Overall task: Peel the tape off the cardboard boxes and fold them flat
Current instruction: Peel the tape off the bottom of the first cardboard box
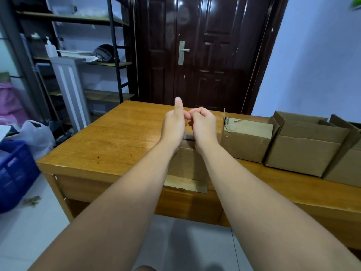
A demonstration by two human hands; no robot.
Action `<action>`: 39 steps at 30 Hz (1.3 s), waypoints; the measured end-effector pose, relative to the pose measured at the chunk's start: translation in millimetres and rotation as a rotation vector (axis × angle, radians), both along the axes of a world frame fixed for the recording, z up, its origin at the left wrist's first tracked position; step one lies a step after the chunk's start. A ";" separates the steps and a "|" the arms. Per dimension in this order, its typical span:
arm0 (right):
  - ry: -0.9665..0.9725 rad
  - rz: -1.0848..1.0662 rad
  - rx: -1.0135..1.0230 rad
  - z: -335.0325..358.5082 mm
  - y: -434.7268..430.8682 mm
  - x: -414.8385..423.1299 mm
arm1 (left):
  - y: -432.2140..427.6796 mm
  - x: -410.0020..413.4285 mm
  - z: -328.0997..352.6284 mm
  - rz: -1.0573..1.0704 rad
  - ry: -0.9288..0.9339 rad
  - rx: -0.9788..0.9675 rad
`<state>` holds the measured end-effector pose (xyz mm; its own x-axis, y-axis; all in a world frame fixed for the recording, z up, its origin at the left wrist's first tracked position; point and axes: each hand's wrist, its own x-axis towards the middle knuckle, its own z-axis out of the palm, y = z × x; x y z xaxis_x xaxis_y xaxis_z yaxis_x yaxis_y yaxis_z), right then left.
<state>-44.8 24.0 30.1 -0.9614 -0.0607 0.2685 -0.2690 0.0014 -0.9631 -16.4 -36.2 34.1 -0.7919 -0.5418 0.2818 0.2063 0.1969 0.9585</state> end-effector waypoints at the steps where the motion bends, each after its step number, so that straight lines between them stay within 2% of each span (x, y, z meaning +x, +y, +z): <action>1: -0.006 0.000 -0.006 0.0 0.0 -0.3 | -0.4 0.3 1.1 -0.023 -0.014 0.001; 7: -0.017 0.002 -0.037 -0.2 -1.1 -1.7 | -9.7 2.1 -0.2 -0.078 -0.015 0.215; 12: -0.020 0.007 -0.026 0.1 -0.9 -0.6 | -17.2 7.8 -1.6 -0.111 -0.027 0.222; 15: -0.003 0.002 0.000 -0.4 -2.3 -1.1 | -15.5 13.1 -1.1 -0.115 0.064 0.273; 18: 0.034 0.034 0.091 -0.2 -3.9 0.5 | -12.8 17.8 -1.0 -0.138 0.110 0.288; 20: 0.095 0.072 0.223 0.9 -4.0 2.7 | -13.8 20.4 0.0 -0.115 0.099 0.275; 22: 0.182 0.082 0.393 1.3 -4.3 7.0 | -14.2 21.3 1.2 -0.098 0.077 0.234; 25: 0.263 0.091 0.589 -1.0 -9.1 10.8 | -20.2 18.3 -0.3 -0.014 0.036 0.023; 27: 0.297 0.080 0.671 -2.8 -12.4 11.1 | -31.4 14.7 -2.2 0.065 -0.001 -0.052; 29: 0.283 0.069 0.679 -4.5 -14.4 9.6 | -47.4 10.8 -6.7 0.137 -0.047 -0.087; 34: 0.270 0.093 0.702 -4.8 -16.0 8.5 | -97.7 6.1 -35.9 0.353 -0.302 -0.450; 36: 0.276 0.099 0.715 -5.7 -16.5 7.6 | -119.6 7.5 -48.9 0.396 -0.391 -0.457; 39: 0.282 0.082 0.735 -6.9 -18.0 5.7 | -140.0 13.0 -60.6 0.495 -0.429 -0.401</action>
